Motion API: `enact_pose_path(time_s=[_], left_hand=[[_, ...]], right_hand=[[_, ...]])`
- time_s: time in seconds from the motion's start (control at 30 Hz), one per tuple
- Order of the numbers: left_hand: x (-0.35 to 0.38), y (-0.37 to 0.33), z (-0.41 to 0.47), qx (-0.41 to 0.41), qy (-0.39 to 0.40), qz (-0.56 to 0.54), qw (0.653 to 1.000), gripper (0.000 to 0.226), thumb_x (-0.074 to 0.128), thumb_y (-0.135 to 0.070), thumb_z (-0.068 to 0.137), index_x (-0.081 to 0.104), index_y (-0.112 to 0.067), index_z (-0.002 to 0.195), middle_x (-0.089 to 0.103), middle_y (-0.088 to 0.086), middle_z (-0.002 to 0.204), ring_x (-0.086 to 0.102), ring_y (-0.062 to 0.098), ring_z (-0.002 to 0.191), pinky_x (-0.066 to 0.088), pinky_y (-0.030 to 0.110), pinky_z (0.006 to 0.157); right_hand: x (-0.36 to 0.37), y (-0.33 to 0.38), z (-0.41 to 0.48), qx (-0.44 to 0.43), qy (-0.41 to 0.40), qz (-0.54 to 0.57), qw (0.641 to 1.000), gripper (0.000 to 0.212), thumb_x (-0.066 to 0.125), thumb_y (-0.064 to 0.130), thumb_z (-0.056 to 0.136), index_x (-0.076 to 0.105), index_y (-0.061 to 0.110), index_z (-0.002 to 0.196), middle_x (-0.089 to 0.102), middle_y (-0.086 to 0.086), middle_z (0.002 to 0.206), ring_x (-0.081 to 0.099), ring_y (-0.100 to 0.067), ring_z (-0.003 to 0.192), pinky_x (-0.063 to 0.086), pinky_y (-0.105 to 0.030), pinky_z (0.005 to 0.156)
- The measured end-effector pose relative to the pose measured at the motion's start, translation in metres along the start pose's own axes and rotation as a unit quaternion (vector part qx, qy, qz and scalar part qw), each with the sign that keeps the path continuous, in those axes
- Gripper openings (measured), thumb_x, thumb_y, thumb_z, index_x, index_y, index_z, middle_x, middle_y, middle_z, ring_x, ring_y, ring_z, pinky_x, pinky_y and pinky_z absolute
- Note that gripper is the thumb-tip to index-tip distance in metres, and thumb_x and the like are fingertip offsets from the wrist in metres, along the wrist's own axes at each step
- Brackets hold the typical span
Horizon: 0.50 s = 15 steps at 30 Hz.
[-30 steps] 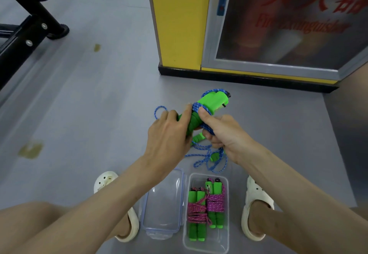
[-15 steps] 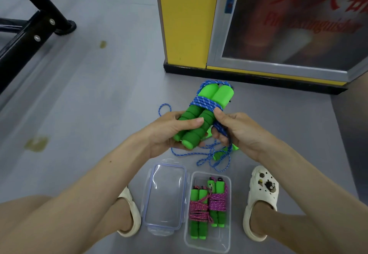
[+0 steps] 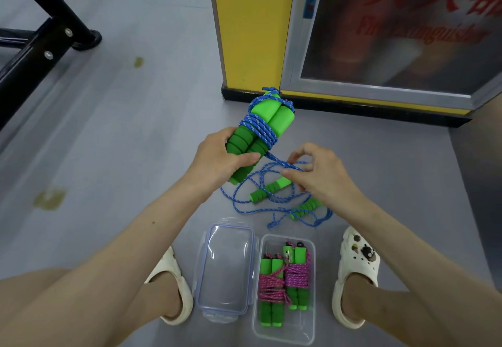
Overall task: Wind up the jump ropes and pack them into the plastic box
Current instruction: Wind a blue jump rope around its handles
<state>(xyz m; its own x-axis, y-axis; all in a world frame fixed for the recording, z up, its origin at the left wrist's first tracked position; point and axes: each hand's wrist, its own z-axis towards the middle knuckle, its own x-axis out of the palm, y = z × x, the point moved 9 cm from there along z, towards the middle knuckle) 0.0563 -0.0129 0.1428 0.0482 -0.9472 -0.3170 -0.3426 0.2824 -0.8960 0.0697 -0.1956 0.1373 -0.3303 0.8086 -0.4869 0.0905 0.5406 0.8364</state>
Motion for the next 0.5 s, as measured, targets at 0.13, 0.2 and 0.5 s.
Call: enact_pose_path(time_s=[0.13, 0.2, 0.5], left_hand=[[-0.001, -0.008, -0.002, 0.046, -0.026, 0.067, 0.996, 0.039, 0.079, -0.018, 0.075, 0.063, -0.025, 0.11, 0.069, -0.002, 0.092, 0.067, 0.016, 0.085, 0.056, 0.03, 0.074], [-0.003, -0.013, -0.004, 0.073, -0.039, 0.101, 0.991, 0.043, 0.079, -0.022, 0.075, 0.062, -0.026, 0.115, 0.069, -0.004, 0.092, 0.066, 0.017, 0.085, 0.056, 0.035, 0.078], [0.0, -0.036, -0.018, 0.165, -0.113, 0.335, 0.921, 0.051, 0.065, -0.04, 0.085, 0.045, -0.034, 0.132, 0.068, -0.002, 0.102, 0.06, 0.029, 0.094, 0.04, 0.031, 0.068]], right_hand=[[-0.008, 0.011, -0.003, -0.041, -0.08, -0.271, 0.958, 0.017, 0.058, 0.037, 0.091, 0.062, 0.02, 0.091, 0.064, -0.004, 0.08, 0.059, -0.025, 0.078, 0.041, -0.033, 0.064], [-0.008, 0.019, -0.006, -0.057, -0.104, -0.353, 0.928, 0.022, 0.054, 0.036, 0.094, 0.065, 0.017, 0.095, 0.062, -0.002, 0.093, 0.055, -0.023, 0.093, 0.035, -0.031, 0.07], [0.028, -0.014, -0.004, 0.17, 0.112, 0.217, 0.955, 0.025, 0.051, 0.019, 0.097, 0.064, -0.002, 0.093, 0.053, -0.002, 0.05, 0.031, -0.006, 0.035, 0.025, -0.017, 0.038]])
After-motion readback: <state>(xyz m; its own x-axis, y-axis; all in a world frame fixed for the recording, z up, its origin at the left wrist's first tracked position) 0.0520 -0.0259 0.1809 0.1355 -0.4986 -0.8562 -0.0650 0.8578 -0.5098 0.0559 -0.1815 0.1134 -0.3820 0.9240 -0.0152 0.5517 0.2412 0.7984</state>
